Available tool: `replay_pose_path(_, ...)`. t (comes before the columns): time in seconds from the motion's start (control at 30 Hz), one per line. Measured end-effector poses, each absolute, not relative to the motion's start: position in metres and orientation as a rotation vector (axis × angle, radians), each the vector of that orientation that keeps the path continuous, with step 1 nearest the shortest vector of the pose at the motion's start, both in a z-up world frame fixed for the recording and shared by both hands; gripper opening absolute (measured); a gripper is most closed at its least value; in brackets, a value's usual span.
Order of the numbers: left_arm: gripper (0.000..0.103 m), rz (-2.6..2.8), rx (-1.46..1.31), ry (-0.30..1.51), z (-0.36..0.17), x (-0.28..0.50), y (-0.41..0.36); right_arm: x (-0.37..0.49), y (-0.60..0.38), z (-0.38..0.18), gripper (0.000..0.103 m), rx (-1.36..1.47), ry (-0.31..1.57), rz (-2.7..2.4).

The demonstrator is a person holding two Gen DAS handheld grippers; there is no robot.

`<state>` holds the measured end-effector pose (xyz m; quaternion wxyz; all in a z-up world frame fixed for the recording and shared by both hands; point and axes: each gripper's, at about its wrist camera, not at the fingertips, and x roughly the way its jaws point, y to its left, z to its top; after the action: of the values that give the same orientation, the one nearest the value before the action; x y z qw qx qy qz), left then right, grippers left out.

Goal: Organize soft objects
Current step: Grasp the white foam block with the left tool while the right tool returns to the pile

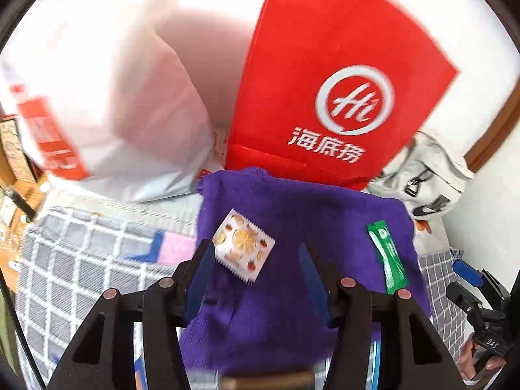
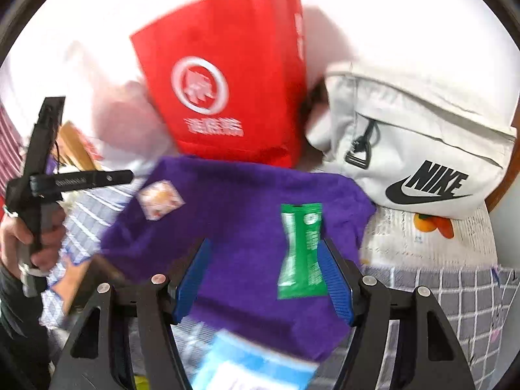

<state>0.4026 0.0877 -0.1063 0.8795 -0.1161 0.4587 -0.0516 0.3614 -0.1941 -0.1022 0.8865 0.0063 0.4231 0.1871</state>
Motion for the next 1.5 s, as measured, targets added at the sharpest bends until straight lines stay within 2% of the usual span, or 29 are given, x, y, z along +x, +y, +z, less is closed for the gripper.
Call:
replay_pose_path(0.27, 0.052, -0.122, -0.215, 0.962, -0.088, 0.321, 0.102, 0.284, -0.173, -0.080, 0.067, -0.009, 0.881, 0.430)
replay_pose_path(0.57, 0.052, -0.103, -0.223, 0.988, -0.111, 0.229, 0.109, 0.197, -0.172, -0.112, 0.066, -0.001, 0.994, 0.444)
replay_pose_path(0.73, 0.052, -0.100, -0.199, 1.013, -0.126, 0.195, 0.102, 0.169, -0.171, -0.131, 0.051, -0.003, 1.045, 0.479)
replay_pose_path(0.83, 0.052, -0.101, -0.208, 1.033, -0.139, 0.175, 0.098, 0.154, -0.169, -0.136, 0.050, -0.033, 1.043, 0.502)
replay_pose_path(1.0, 0.054, -0.109, -0.216, 1.081, -0.161, 0.155, 0.092, 0.129, -0.167, -0.133, 0.050, -0.057, 0.987, 0.532)
replay_pose_path(1.07, 0.061, -0.123, -0.209, 1.098, -0.169, 0.147, 0.088, 0.121, -0.167, -0.131, 0.050, -0.053, 0.971, 0.550)
replay_pose_path(1.5, 0.064, -0.181, -0.112, 1.134, -0.183, 0.147, 0.057, 0.096, -0.163, -0.141, 0.050, -0.029, 0.982, 0.582)
